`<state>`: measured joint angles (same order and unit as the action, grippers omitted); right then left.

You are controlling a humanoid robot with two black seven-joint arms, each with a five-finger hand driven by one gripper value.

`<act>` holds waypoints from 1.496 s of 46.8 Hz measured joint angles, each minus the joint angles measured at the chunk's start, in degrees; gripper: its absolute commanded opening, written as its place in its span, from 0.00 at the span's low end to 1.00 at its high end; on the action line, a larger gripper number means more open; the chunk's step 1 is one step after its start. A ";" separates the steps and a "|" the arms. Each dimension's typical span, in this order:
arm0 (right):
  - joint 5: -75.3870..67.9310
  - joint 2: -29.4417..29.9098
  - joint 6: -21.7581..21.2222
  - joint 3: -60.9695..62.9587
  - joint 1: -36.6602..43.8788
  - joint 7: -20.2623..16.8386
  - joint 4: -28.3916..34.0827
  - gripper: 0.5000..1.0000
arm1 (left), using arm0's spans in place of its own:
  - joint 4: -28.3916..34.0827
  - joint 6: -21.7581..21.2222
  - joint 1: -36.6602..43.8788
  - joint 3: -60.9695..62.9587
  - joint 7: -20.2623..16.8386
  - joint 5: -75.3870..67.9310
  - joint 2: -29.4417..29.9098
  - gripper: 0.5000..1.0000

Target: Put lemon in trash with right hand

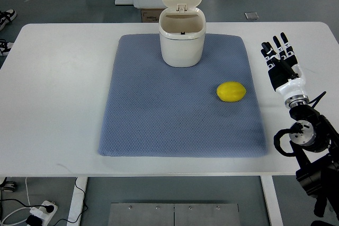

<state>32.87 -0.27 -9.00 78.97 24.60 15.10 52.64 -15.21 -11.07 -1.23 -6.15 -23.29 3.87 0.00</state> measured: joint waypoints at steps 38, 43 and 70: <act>2.29 -13.10 0.82 -20.64 0.44 6.56 -0.25 1.00 | 0.00 0.00 -0.01 -0.01 0.00 0.00 0.00 1.00; 2.29 -16.06 1.36 -27.43 1.67 10.30 -1.60 1.00 | 0.00 0.02 -0.03 -0.01 0.00 0.00 0.00 1.00; 2.20 -17.70 7.48 -42.66 5.14 18.06 -4.15 0.99 | 0.00 0.02 0.00 -0.01 0.00 0.00 0.00 1.00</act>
<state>35.07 -17.96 -1.52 36.31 29.74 33.16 48.49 -15.20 -11.06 -1.23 -6.16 -23.29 3.87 0.00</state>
